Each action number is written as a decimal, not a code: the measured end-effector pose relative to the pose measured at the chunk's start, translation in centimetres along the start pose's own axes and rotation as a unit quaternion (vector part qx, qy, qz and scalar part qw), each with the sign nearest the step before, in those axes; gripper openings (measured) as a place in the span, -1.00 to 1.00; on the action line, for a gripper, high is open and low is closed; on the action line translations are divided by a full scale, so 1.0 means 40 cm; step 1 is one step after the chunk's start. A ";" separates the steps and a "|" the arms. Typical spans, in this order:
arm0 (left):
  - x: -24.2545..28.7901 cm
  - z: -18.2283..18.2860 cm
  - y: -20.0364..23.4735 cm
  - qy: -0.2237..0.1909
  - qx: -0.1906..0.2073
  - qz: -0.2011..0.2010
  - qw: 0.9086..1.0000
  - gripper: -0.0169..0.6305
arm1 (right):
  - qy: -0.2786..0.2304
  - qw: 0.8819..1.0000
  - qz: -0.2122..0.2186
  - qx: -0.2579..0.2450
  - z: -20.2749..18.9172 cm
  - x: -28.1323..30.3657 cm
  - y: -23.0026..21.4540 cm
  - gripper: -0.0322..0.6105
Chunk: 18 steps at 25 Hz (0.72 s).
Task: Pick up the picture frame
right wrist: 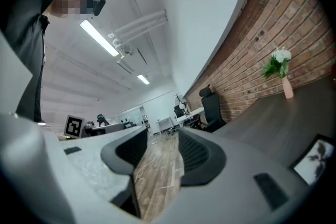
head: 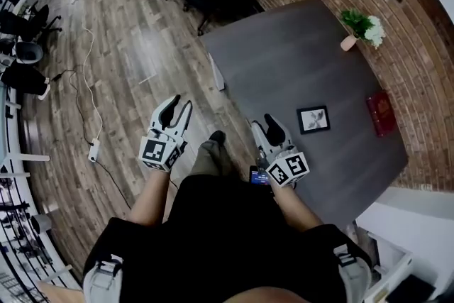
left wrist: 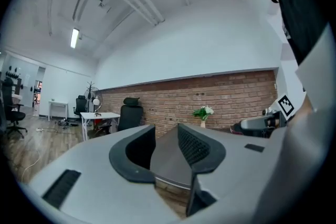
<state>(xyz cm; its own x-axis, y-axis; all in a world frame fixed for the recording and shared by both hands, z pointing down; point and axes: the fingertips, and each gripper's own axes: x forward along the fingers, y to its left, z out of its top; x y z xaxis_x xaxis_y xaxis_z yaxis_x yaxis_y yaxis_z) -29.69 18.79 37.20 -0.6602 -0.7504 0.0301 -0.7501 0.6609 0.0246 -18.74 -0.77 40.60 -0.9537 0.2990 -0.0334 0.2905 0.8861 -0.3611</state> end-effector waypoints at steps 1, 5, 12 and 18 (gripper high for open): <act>0.043 -0.007 0.018 0.003 -0.005 -0.012 1.000 -0.56 | 0.001 1.000 -0.013 0.000 0.000 0.018 -0.026 -0.31; 0.235 -0.031 0.051 0.027 -0.008 -0.100 0.995 -0.56 | 0.002 0.996 -0.088 0.003 -0.002 0.076 -0.116 -0.31; 0.582 -0.063 0.037 0.049 0.020 -0.236 0.970 -0.56 | -0.003 0.980 -0.199 0.014 0.011 0.154 -0.303 -0.31; 0.808 -0.104 -0.138 0.072 0.025 -0.372 0.925 -0.56 | -0.037 0.943 -0.330 0.018 0.043 0.059 -0.433 -0.31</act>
<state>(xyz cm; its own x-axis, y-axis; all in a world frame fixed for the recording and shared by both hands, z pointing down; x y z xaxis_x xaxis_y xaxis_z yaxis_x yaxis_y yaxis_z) -46.73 -9.09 42.18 0.0483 -0.9864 0.1573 -0.9981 -0.0415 0.0461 -26.15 -16.02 45.17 -0.9294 -0.3398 0.1441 -0.3691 0.8580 -0.3573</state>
